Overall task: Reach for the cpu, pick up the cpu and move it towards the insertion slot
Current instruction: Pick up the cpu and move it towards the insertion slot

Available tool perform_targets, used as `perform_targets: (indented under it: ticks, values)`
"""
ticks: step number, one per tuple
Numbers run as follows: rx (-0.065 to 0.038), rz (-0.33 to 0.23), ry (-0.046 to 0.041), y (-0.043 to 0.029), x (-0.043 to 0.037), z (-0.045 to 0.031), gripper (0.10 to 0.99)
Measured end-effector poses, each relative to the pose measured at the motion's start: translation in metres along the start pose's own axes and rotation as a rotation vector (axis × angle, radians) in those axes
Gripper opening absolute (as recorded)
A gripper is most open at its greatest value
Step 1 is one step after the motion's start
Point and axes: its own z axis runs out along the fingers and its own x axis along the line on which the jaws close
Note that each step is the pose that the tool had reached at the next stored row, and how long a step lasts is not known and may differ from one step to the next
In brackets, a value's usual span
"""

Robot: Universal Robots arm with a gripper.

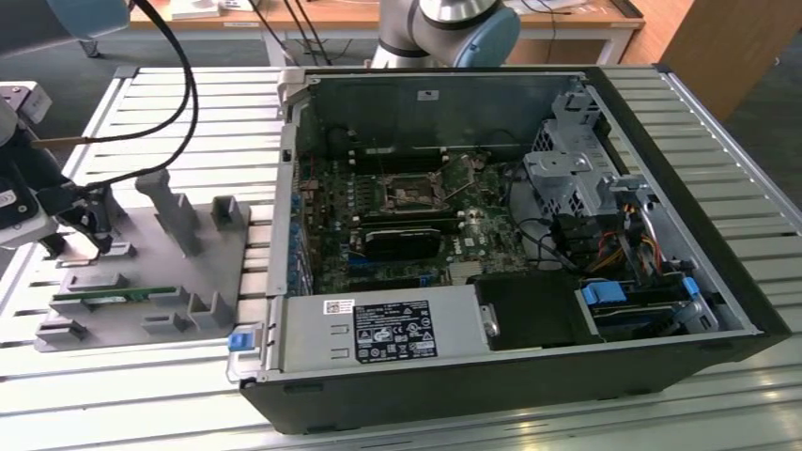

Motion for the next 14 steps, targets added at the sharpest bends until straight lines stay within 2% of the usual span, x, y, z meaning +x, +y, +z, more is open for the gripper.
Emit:
perform_targets:
  ticks: [14]
  values:
    - [0.000, 0.000, 0.0001, 0.0004, 0.0001, -0.0130, 0.541]
